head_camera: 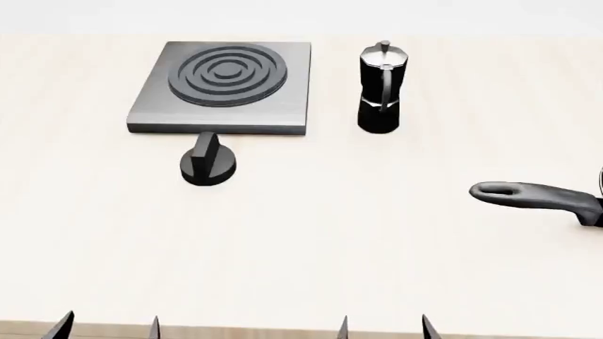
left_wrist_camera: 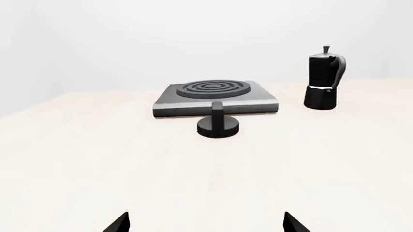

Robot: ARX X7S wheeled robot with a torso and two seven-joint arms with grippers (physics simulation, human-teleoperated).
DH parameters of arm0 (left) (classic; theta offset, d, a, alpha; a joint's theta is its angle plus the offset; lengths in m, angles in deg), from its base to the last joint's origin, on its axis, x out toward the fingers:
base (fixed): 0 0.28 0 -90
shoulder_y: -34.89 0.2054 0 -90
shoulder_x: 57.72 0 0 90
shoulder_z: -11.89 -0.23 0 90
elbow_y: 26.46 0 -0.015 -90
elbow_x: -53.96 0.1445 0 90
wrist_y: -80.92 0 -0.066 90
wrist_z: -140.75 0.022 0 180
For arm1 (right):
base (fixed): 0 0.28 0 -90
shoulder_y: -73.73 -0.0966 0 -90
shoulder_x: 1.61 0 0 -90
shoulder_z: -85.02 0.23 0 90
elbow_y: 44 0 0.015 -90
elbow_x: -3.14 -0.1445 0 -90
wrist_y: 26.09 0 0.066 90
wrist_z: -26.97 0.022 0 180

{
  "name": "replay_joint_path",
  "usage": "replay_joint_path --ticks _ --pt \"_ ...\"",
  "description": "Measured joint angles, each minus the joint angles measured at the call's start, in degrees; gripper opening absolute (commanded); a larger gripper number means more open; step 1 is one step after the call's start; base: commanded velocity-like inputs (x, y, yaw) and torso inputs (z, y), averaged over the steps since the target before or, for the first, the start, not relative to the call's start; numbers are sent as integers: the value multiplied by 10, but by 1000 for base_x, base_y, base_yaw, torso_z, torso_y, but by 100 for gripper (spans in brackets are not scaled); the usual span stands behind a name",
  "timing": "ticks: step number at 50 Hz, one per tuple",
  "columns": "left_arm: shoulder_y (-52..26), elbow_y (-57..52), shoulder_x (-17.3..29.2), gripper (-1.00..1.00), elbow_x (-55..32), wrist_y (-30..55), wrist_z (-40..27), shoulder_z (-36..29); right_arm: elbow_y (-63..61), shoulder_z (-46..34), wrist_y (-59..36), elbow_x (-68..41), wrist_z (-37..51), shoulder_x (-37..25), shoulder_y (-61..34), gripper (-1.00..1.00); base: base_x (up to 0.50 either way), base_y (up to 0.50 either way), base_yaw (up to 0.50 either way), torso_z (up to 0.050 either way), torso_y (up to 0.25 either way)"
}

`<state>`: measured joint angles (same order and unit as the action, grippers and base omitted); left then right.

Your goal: Put the moka pot on the stove.

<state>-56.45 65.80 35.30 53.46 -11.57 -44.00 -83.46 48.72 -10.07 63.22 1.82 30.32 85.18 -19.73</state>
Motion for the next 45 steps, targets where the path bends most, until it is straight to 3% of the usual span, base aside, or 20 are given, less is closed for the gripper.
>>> replay_joint_path --ticks 45 --pt "-44 -19 37 100 -45 13 -34 -21 -6 -45 17 -15 39 -25 -25 100 49 0 0 0 0"
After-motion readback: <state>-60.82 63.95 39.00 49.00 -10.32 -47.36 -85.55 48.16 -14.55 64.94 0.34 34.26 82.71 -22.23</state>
